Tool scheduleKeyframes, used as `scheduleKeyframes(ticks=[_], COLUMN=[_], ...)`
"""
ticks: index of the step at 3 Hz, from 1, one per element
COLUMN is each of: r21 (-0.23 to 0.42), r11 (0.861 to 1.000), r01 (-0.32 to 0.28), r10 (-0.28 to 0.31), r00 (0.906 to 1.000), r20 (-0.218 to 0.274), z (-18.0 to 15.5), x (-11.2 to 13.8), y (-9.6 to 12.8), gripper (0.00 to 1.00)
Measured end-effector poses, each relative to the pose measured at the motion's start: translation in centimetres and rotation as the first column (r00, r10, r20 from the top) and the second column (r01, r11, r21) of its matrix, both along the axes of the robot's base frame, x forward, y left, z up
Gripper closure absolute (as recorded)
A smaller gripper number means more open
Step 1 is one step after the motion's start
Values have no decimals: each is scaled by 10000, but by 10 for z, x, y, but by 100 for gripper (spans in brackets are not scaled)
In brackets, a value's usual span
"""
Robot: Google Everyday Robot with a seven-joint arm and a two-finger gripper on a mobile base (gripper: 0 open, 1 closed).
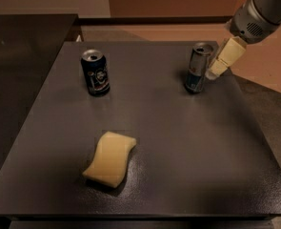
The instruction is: Move redbull can near pepsi can
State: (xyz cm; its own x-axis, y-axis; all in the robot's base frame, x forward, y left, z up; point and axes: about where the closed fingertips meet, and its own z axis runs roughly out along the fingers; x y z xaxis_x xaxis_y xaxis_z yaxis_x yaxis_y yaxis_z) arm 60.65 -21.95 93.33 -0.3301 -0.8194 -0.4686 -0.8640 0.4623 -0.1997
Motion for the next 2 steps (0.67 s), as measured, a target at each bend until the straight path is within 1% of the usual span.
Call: scheduleKeyframes(ticks=[1,2], r21=[289,603], r11=[9996,9982], r01=[72,-21], r10=[-62,60], r00=[9995,9979], r20=[-324,-646], z=[-14,-19], x=[14,17], y=[9,20], gripper=[0,18])
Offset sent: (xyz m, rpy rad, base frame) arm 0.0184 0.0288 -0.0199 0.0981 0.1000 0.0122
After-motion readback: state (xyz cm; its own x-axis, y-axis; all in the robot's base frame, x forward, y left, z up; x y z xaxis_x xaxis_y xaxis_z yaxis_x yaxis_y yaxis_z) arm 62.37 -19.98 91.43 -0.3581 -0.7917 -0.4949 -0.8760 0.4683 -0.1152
